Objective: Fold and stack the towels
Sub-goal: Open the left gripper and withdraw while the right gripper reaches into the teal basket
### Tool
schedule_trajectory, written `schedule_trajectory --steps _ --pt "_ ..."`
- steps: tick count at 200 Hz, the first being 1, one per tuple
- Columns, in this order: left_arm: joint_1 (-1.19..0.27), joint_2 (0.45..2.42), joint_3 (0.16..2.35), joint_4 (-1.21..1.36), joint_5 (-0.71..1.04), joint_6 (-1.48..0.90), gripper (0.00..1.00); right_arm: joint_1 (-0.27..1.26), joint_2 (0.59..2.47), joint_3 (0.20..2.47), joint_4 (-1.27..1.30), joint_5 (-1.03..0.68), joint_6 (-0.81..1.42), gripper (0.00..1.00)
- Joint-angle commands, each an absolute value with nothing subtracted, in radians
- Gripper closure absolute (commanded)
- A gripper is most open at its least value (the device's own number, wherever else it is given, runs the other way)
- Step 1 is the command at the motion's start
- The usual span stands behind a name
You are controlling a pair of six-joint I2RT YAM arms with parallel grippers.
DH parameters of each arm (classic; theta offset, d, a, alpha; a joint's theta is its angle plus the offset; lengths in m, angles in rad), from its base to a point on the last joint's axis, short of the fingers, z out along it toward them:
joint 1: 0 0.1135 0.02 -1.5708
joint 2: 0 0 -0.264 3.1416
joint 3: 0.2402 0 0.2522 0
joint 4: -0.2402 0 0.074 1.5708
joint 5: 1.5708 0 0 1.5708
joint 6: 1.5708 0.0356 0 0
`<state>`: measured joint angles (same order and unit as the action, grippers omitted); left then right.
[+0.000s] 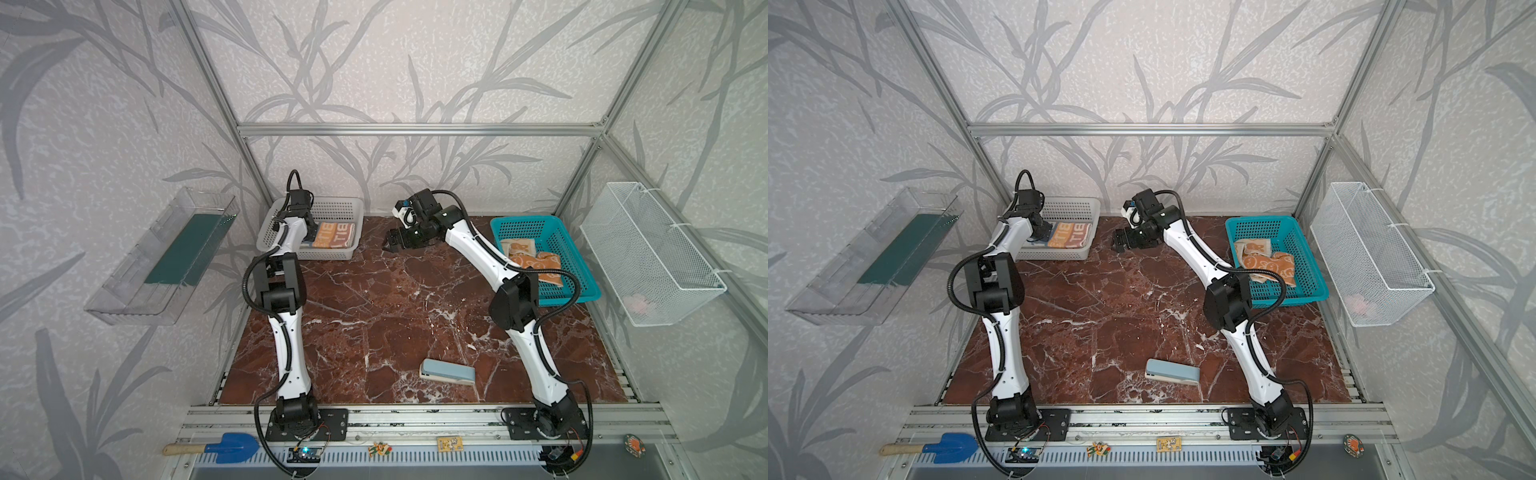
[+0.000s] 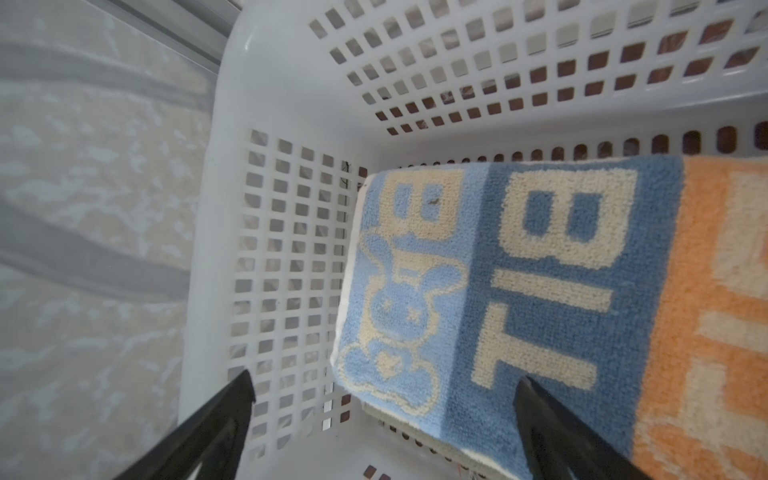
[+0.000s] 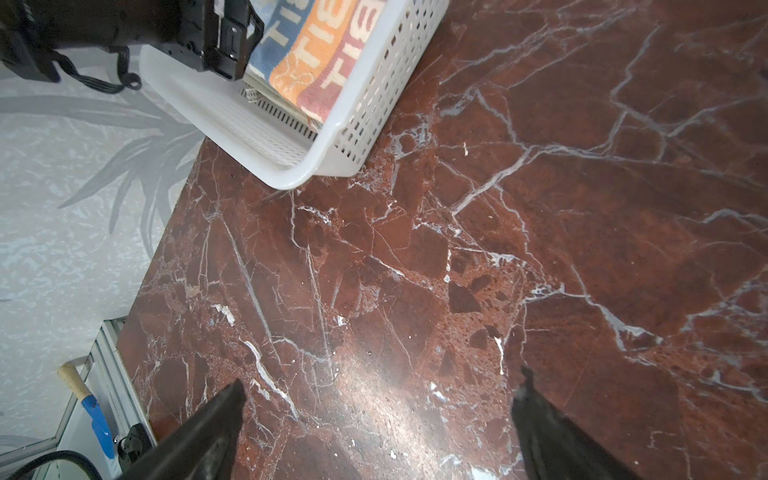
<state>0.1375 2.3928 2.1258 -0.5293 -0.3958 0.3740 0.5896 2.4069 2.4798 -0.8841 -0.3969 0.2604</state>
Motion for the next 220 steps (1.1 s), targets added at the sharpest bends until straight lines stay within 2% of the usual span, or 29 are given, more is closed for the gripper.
schedule_trajectory --steps 1,34,73,118,148,175,220 --pt "0.118 2.293 2.143 -0.525 -0.424 0.363 0.01 0.584 2.349 2.536 -0.94 -0.377 0.239 0.01" --pt "0.049 2.199 2.098 -0.525 -0.442 0.36 0.01 0.572 2.253 2.495 -0.998 -0.289 0.214 0.01" --pt "-0.106 2.047 1.964 -0.482 -0.482 0.357 0.01 0.489 2.094 2.342 -1.063 -0.154 0.24 0.01" --pt "-0.337 1.875 1.785 -0.4 -0.496 0.353 0.01 0.255 1.869 2.016 -1.051 -0.031 0.3 0.01" --pt "-0.504 1.809 1.688 -0.359 -0.472 0.393 0.01 0.118 1.738 1.733 -0.896 0.032 0.326 0.01" --pt "-0.626 1.767 1.596 -0.265 -0.466 0.396 0.01 0.057 1.728 1.633 -0.853 0.095 0.34 0.01" --pt "-0.747 1.78 1.57 -0.226 -0.425 0.408 0.01 0.01 1.817 1.643 -0.871 0.169 0.359 0.01"
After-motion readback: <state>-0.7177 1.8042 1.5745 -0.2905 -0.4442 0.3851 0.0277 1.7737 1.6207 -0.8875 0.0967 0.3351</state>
